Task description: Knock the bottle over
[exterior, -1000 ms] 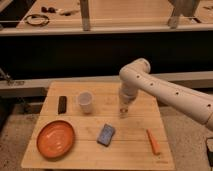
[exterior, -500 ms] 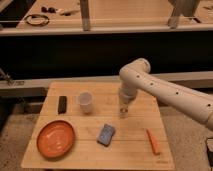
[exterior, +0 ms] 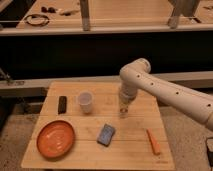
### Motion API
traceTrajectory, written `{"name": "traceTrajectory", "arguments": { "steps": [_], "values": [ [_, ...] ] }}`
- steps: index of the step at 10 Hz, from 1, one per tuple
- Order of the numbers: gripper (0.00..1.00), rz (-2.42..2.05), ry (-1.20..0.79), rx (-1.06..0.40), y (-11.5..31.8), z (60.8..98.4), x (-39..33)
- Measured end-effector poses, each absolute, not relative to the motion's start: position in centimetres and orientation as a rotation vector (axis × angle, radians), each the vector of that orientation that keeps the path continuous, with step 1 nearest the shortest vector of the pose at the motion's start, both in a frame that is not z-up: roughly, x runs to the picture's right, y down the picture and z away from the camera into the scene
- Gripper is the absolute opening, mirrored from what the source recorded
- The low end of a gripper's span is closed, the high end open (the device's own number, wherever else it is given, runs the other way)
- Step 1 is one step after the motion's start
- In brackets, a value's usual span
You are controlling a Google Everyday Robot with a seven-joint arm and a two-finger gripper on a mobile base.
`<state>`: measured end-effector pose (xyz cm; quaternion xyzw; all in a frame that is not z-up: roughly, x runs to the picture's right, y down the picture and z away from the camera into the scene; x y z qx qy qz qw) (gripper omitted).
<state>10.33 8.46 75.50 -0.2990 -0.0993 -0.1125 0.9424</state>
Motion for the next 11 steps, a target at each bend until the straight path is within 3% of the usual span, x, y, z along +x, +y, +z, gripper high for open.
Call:
{"name": "traceTrajectory", "arguments": {
  "steps": [11],
  "values": [
    [0.05,-0.205,-0.218,-0.613,8.37,75.53,10.14]
  ]
}}
